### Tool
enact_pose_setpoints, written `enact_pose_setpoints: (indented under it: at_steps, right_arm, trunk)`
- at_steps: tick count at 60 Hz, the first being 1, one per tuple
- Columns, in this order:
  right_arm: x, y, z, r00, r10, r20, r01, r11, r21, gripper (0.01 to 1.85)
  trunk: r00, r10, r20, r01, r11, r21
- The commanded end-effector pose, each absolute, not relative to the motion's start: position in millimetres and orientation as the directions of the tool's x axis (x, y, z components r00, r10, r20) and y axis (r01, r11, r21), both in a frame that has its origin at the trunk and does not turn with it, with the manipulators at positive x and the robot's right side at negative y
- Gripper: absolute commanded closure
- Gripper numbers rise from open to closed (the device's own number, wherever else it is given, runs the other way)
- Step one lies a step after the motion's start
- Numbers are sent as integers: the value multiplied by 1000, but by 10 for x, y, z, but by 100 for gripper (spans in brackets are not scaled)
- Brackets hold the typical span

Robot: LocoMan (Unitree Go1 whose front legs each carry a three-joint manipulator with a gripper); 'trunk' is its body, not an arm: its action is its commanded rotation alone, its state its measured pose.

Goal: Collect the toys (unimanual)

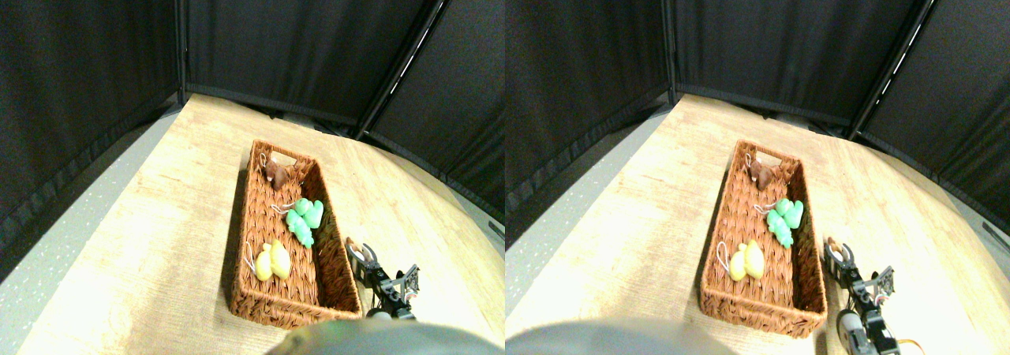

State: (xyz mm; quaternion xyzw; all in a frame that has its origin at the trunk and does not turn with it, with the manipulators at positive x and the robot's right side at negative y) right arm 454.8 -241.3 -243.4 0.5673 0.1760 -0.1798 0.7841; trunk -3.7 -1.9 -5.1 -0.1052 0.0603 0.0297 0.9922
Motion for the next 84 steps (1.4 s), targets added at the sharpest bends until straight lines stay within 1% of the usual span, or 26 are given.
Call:
enact_pose_setpoints:
  at_steps: [1, 5, 7, 9, 11, 14, 16, 18, 20, 21, 22, 25, 31, 34, 39, 42, 47, 55, 59, 63, 64, 67, 70, 78, 80, 84]
  right_arm:
    - [4612, -2393, -2187, 922, -74, -379, 381, 329, 864, 161]
    - [4620, -2393, -2073, 933, -70, -352, 353, 350, 868, 160]
    - [4636, -2401, -2007, 942, -76, -326, 329, 383, 863, 160]
    - [4652, -2413, -1976, 943, -70, -325, 326, 381, 865, 162]
    - [4672, -2412, -1900, 953, -76, -292, 296, 424, 856, 162]
    - [4689, -2397, -1798, 951, -91, -294, 304, 426, 852, 161]
    - [4714, -2399, -1712, 958, -64, -281, 279, 437, 855, 160]
    - [4743, -2375, -1607, 970, -41, -238, 224, 521, 823, 161]
    - [4758, -2365, -1563, 971, -35, -235, 217, 531, 819, 160]
    - [4777, -2358, -1524, 973, -11, -230, 202, 521, 830, 161]
    - [4797, -2349, -1487, 974, 19, -226, 187, 500, 846, 162]
    - [4832, -2291, -1371, 974, 23, -227, 193, 445, 874, 164]
    - [4882, -2205, -1243, 980, 57, -189, 139, 481, 865, 163]
    - [4921, -2135, -1161, 977, 100, -191, 122, 470, 874, 164]
    - [4954, -2032, -1058, 974, 99, -206, 145, 427, 892, 167]
    - [4992, -1943, -999, 975, 120, -190, 109, 488, 866, 168]
    - [5048, -1818, -963, 968, 169, -186, 76, 508, 858, 167]
    - [5141, -1652, -962, 950, 238, -202, 63, 487, 871, 164]
    - [5176, -1592, -962, 945, 248, -211, 72, 474, 878, 166]
    - [5207, -1528, -964, 942, 274, -196, 34, 502, 864, 164]
    - [5208, -1487, -961, 945, 260, -197, 42, 502, 864, 164]
    - [5220, -1439, -961, 943, 263, -205, 52, 491, 869, 165]
    - [5251, -1380, -974, 936, 292, -196, 19, 515, 857, 164]
    - [5292, -1237, -1002, 929, 305, -207, 11, 539, 842, 160]
    - [5296, -1215, -1006, 928, 309, -209, 12, 535, 845, 160]
    - [5305, -1123, -1027, 915, 333, -227, 35, 497, 867, 160]
  trunk:
    - [991, 37, -129, -63, 976, -207]
    - [992, 33, -122, -58, 977, -206]
    - [993, 29, -118, -53, 977, -206]
    - [993, 28, -115, -52, 977, -208]
    - [994, 27, -110, -50, 977, -209]
    - [994, 28, -107, -50, 976, -211]
    - [994, 29, -103, -51, 976, -212]
    - [994, 32, -100, -53, 975, -214]
    - [995, 34, -99, -54, 975, -216]
    - [995, 36, -97, -57, 974, -219]
    - [995, 39, -95, -60, 973, -221]
    - [995, 45, -92, -65, 972, -227]
    - [994, 69, -85, -87, 967, -241]
    - [993, 80, -83, -99, 963, -249]
    - [992, 96, -80, -114, 958, -264]
    - [991, 108, -78, -126, 953, -277]
    - [989, 126, -76, -143, 945, -293]
    - [984, 158, -77, -174, 933, -314]
    - [982, 173, -78, -189, 928, -320]
    - [979, 186, -79, -202, 924, -325]
    - [978, 190, -80, -206, 922, -327]
    - [976, 200, -82, -216, 918, -333]
    - [974, 209, -84, -226, 914, -338]
    - [968, 232, -92, -249, 903, -349]
    - [967, 237, -93, -255, 901, -352]
    - [965, 244, -97, -262, 898, -354]
